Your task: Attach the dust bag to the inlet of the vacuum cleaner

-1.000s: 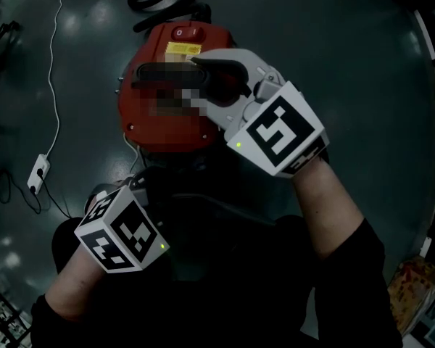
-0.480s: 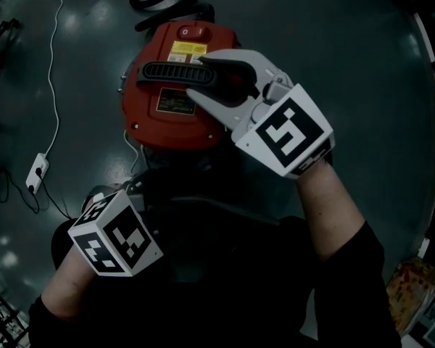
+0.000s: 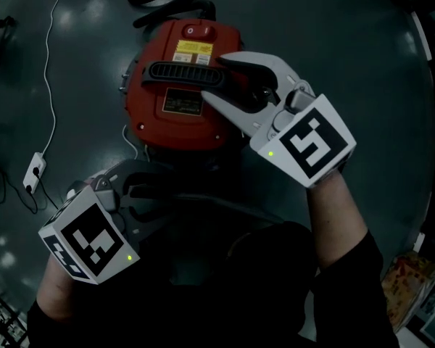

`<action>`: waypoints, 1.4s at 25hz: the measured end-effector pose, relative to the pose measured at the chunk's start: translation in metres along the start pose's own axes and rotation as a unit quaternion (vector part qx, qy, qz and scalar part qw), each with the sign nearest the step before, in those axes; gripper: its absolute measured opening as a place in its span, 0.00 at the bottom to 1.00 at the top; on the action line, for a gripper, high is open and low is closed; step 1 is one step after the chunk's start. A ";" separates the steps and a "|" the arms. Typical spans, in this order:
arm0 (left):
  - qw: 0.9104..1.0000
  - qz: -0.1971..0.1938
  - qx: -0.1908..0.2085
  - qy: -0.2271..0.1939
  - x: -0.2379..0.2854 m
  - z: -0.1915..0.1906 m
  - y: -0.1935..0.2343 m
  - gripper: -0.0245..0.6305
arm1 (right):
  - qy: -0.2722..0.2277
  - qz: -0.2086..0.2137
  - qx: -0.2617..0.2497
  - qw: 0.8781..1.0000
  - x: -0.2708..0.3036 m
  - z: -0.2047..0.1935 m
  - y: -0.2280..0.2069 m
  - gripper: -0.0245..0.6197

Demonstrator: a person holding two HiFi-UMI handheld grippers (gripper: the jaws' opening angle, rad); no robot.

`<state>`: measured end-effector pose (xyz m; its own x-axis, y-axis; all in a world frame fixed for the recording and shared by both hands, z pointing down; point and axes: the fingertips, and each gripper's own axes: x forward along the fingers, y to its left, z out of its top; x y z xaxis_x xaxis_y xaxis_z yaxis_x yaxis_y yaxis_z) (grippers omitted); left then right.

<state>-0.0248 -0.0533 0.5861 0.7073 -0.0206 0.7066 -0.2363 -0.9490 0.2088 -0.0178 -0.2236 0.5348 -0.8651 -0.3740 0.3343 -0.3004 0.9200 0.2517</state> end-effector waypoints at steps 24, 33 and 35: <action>0.968 0.082 -0.099 -0.217 -0.309 0.261 -0.136 0.12 | -0.015 -0.086 0.343 0.935 -0.263 0.282 0.083 0.31; 0.956 0.123 -0.072 -0.256 -0.388 0.298 -0.230 0.11 | -0.023 -0.093 0.318 0.943 -0.321 0.382 0.125 0.31; 0.954 0.118 -0.064 -0.268 -0.402 0.292 -0.250 0.11 | -0.022 -0.111 0.294 0.949 -0.326 0.407 0.144 0.31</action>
<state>-0.0560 0.1008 0.0523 0.8555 -0.4190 0.3042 -0.4859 -0.8526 0.1923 0.0577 0.0782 0.0927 -0.7666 -0.5724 0.2910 -0.6380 0.7305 -0.2436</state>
